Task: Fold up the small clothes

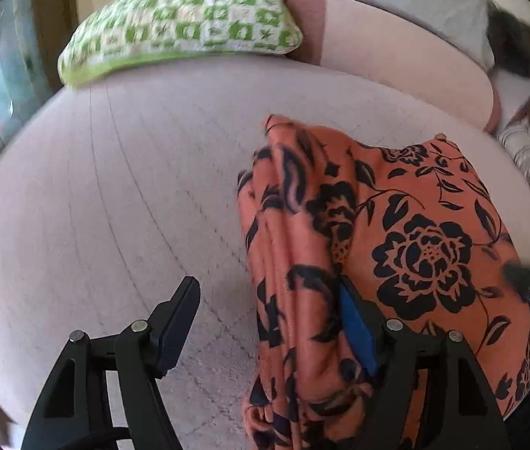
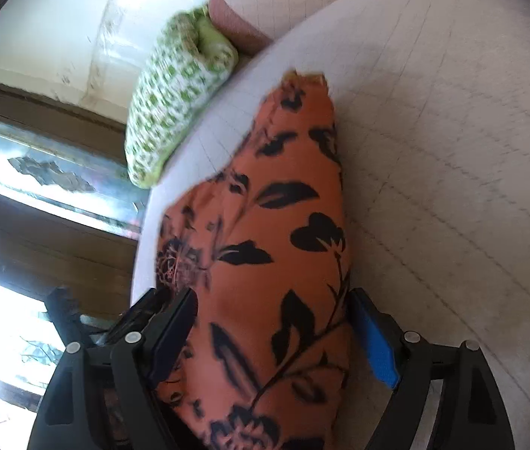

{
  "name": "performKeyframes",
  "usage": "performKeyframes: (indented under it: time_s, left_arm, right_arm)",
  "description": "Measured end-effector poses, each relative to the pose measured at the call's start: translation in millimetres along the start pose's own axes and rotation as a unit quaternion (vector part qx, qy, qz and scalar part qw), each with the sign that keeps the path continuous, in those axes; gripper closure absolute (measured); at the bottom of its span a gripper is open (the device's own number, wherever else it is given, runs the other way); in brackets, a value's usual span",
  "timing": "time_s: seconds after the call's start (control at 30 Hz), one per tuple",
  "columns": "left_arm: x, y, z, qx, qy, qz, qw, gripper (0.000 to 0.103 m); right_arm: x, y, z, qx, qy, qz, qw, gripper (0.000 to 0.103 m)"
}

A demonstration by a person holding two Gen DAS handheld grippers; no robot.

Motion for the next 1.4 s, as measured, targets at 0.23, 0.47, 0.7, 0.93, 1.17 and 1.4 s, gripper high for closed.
performKeyframes:
  time_s: [0.23,0.47,0.7,0.93,1.17,1.4]
  left_arm:
    - [-2.9,-5.2,4.3,0.001,-0.011,-0.005,0.9999,0.027]
    - [-1.8,-9.0,8.9,0.003,-0.020,-0.013,0.9997,0.026]
    - [1.7,-6.7,25.0,0.036,-0.052,-0.004,0.9980,0.026]
    - [15.3,39.5,30.2,0.032,-0.057,-0.042,0.9969,0.027]
    - [-37.6,43.2,55.1,0.078,-0.056,0.015,0.9953,0.030]
    - [-7.3,44.4,46.7,0.075,-0.050,-0.004,0.9960,0.030]
  right_arm:
    - [2.3,-5.1,13.1,0.055,-0.060,-0.001,0.997,0.052]
    - [15.8,34.7,-4.2,-0.009,-0.005,-0.049,0.999,0.024]
    - [-6.8,45.0,12.5,0.034,-0.030,-0.027,0.999,0.061]
    - [-3.9,41.1,12.6,0.040,-0.009,-0.030,0.999,0.030]
    - [-7.4,40.4,7.1,0.032,-0.002,-0.021,0.999,0.028]
    - [-3.5,37.5,4.8,0.033,-0.003,-0.018,0.999,0.028]
Point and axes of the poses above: each gripper's, at about its wrist camera, not at the fingertips, and x roughly against the way its jaws point, z to its left, y to its top, the point moved 3 cm from there along -x, roughly the way its jaws point
